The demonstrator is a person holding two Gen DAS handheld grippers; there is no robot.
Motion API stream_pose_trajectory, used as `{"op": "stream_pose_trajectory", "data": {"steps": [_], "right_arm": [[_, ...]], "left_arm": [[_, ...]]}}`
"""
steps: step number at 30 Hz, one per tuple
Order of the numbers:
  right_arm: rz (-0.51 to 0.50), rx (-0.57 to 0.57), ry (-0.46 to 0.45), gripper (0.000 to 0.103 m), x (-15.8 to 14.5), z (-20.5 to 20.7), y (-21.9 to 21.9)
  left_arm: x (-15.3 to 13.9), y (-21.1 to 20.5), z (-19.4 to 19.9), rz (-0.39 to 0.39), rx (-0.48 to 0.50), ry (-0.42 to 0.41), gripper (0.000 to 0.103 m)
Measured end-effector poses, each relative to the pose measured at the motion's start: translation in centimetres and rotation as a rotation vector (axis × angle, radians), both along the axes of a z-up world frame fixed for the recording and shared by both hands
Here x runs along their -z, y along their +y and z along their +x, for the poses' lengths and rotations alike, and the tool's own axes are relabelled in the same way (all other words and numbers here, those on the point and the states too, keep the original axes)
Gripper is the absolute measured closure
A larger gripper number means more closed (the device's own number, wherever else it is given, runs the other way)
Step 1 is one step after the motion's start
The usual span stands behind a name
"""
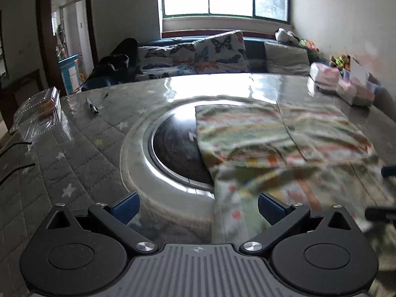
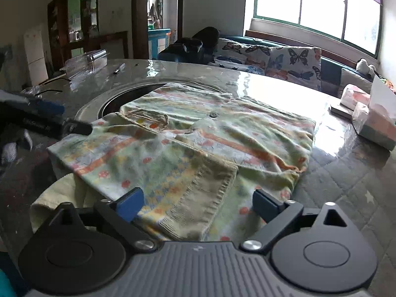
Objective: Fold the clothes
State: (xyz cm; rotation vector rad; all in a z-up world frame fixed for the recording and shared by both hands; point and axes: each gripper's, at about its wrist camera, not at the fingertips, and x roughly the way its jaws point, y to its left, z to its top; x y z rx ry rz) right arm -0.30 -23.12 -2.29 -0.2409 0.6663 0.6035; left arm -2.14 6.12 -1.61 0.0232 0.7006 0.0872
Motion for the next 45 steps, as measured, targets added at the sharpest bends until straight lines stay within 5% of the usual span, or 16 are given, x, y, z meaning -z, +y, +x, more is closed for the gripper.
{"op": "stream_pose_trajectory", "data": {"steps": [32,45], "right_arm": [[0.123,0.08,0.03,0.0,1.1,0.5,-0.7],[0.139,0.086,0.06,0.007,0.0,0.4,-1.8]], "left_arm": [[0.1,-0.1,-1.6,-0.025,0.015,0.027,0.0],[-2.5,-4.2,-4.2,-0.224,0.328,0.098,0.0]]}}
